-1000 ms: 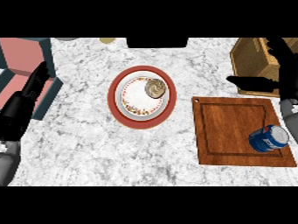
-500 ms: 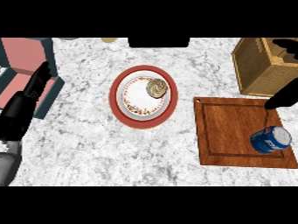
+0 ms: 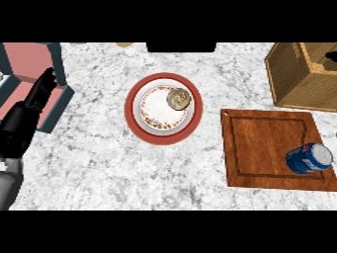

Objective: Pick the can from the cutting board and place it in the basket

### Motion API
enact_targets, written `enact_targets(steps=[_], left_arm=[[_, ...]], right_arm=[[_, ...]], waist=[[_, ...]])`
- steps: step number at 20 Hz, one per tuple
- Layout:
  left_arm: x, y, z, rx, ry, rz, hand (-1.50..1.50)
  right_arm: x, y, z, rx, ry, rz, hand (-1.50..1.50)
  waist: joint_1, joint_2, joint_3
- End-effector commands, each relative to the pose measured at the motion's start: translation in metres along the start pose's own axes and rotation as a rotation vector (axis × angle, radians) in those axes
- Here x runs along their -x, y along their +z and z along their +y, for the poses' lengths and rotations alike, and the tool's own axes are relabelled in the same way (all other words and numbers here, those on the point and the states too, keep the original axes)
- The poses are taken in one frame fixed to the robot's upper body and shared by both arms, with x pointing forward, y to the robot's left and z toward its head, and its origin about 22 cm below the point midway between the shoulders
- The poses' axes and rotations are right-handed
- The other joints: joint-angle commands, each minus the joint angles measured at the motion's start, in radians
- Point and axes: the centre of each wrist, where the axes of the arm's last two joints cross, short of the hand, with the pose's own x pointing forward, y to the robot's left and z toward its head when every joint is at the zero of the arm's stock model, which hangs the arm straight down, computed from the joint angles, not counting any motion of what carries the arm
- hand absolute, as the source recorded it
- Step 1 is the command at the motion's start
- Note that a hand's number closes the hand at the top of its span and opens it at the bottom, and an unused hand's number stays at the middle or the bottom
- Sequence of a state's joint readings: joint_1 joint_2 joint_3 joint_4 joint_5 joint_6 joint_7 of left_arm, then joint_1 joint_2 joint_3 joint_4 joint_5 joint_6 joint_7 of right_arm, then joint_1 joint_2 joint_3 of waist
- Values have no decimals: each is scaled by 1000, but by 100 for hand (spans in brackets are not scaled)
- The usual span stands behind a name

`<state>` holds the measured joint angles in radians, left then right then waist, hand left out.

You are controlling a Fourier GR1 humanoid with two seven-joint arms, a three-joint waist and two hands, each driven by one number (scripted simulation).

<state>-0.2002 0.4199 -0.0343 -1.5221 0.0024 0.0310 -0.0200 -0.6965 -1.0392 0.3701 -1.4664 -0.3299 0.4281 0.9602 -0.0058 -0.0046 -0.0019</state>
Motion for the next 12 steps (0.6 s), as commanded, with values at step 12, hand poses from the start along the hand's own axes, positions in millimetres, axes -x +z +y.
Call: enact_targets(steps=[12], left_arm=[[-14, -1, -18, 11, -1, -12, 0]], right_arm=[[36, -45, 51, -185, 109, 154, -150]], waist=[[13, 5, 2]])
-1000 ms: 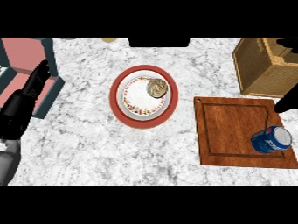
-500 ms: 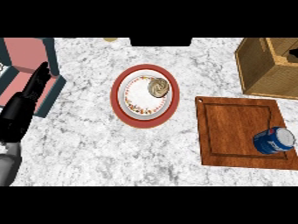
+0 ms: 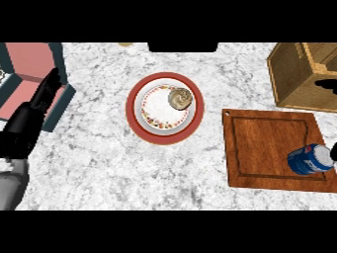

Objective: Pick the can from the cutting board and place it in the basket

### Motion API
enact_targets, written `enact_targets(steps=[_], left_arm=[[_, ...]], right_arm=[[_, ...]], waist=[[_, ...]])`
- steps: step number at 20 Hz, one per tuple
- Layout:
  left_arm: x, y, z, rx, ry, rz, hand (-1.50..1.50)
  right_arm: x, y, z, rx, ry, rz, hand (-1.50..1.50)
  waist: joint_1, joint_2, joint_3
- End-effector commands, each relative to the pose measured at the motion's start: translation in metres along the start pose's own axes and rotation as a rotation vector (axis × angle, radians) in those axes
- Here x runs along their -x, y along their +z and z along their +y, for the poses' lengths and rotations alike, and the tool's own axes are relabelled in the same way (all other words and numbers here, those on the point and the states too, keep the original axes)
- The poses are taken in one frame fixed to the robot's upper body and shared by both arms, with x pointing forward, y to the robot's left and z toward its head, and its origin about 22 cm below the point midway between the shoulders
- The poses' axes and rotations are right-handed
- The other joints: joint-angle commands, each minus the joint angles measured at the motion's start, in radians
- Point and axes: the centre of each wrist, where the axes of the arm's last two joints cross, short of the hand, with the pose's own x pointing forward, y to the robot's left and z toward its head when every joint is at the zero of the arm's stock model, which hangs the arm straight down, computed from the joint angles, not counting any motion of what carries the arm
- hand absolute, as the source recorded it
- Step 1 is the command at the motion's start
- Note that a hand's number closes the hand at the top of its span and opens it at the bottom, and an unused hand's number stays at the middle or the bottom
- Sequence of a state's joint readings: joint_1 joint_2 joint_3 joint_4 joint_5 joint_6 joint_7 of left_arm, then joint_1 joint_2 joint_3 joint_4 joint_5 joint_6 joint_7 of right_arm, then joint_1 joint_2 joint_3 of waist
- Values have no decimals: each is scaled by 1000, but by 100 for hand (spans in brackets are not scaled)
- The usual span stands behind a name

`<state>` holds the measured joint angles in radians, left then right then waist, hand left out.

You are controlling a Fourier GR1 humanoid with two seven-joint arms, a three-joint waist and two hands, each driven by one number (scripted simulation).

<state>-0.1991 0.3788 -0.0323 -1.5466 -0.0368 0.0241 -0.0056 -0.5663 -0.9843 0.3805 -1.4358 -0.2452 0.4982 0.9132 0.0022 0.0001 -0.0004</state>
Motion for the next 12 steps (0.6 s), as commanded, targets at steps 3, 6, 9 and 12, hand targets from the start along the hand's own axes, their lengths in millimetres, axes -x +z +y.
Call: enact_targets(steps=[3, 6, 9, 12], left_arm=[[10, 17, 0, 2, -8, 0, 0], [-10, -6, 14, -15, -7, -12, 0], [-2, -5, 19, -6, 8, 7, 0], [6, -14, 20, -14, 1, -1, 0]], right_arm=[[10, -14, 20, -69, 71, 102, -150], [16, -24, 47, -68, 59, 101, -150], [22, -34, 62, -57, 70, 106, -150], [31, -43, 47, -48, 60, 116, -150]], waist=[[3, -1, 0], [-4, -1, 0], [-4, -1, 0], [-3, 1, 0]])
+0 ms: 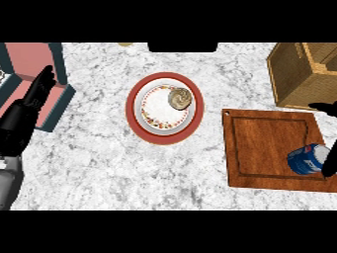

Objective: Pick the can from the cutting board and place it in the basket

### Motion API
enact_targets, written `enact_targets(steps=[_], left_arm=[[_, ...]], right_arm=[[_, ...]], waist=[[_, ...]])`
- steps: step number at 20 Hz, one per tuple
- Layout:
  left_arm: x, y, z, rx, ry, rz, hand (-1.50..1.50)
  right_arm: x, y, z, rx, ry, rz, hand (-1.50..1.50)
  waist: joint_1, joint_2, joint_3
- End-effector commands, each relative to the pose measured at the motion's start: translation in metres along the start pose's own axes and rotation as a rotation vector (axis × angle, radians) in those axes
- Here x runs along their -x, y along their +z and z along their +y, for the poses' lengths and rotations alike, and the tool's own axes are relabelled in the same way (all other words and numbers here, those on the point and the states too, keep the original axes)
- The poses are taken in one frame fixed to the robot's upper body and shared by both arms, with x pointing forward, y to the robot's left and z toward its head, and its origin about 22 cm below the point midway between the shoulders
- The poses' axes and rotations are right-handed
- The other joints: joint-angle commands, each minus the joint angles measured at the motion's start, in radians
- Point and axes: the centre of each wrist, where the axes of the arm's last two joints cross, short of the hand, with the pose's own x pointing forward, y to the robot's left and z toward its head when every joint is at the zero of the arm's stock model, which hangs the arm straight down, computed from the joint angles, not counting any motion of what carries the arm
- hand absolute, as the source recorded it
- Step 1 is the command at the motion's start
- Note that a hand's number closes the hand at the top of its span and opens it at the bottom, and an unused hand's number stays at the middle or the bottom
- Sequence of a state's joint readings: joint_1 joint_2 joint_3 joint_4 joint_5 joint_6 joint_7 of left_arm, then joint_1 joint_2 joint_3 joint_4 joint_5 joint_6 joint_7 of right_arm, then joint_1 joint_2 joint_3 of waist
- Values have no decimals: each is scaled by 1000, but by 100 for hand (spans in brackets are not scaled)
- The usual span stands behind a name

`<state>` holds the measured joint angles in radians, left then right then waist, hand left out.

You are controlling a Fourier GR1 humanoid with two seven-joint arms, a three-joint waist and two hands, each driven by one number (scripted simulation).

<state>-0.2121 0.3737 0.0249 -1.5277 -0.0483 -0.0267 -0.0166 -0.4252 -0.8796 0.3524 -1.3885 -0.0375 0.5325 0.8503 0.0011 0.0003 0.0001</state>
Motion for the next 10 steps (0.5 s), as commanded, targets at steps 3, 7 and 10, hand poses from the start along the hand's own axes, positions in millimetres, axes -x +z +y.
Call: enact_targets(steps=[3, 7, 10], left_arm=[[-7, 7, -19, 5, -8, 4, 0], [9, 16, -1, -2, -13, 5, 0], [-13, 9, -6, 4, 16, 15, 0]], right_arm=[[1, -15, 20, 20, -2, 11, -150], [14, -13, 27, 57, 5, -23, -150], [15, -8, 17, 62, 3, -3, -150]], waist=[[2, 0, 0], [0, -1, 0], [0, -1, 0]])
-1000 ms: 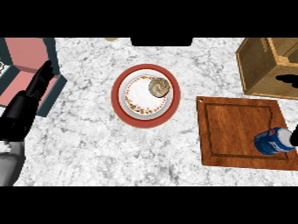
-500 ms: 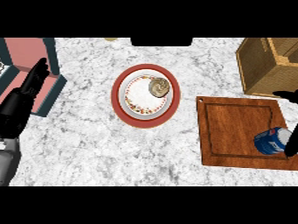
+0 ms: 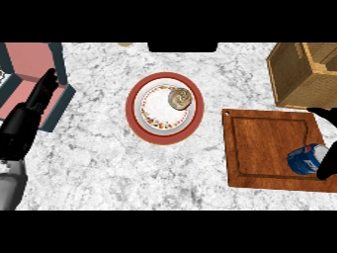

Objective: Pick the can from the cutting board and place it in the basket

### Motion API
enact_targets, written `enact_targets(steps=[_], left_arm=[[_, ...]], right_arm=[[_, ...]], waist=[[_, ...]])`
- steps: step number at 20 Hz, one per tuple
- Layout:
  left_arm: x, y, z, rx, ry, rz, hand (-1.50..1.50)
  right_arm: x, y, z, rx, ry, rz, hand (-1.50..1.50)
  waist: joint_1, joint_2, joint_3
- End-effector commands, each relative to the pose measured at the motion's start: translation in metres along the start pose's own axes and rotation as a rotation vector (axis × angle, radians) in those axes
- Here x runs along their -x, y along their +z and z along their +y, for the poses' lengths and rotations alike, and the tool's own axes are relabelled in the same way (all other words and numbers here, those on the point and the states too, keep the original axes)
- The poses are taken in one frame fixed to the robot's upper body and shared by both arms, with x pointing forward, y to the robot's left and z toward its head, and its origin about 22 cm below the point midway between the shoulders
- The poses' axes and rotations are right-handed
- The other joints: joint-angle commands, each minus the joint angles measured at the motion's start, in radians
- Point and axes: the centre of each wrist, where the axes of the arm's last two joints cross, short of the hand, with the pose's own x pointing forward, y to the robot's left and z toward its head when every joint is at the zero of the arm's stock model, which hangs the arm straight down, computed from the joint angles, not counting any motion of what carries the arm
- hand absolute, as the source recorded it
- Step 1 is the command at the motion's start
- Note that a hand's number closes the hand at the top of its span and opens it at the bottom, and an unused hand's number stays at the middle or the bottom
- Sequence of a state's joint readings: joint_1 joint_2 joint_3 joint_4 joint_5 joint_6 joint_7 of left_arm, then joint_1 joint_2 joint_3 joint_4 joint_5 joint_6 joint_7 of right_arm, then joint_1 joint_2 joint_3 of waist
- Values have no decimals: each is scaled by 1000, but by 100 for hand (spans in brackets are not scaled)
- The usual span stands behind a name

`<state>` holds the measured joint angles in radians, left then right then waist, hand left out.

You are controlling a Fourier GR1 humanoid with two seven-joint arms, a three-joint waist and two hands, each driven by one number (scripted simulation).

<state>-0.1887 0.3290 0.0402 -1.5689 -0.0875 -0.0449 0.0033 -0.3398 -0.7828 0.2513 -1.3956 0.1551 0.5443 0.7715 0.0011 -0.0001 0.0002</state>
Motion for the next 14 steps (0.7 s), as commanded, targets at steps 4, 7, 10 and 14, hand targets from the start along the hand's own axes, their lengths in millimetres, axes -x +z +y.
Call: enact_targets(steps=[4, 7, 10, 14], left_arm=[[2, -2, -12, 15, -6, 6, 0], [0, -2, 8, -1, -14, -12, 0], [11, -3, 4, -9, -16, 12, 0], [10, -12, -4, -5, 2, 0, 0]], right_arm=[[-12, -12, 15, 6, -25, -6, -150], [-4, -14, 43, 18, -28, 8, -150], [0, 2, 28, 7, -41, -4, -150], [21, -19, 47, -19, -39, 6, -150]], waist=[[1, 0, 0], [-1, 0, 0], [-3, 0, 0], [-3, 0, 0]])
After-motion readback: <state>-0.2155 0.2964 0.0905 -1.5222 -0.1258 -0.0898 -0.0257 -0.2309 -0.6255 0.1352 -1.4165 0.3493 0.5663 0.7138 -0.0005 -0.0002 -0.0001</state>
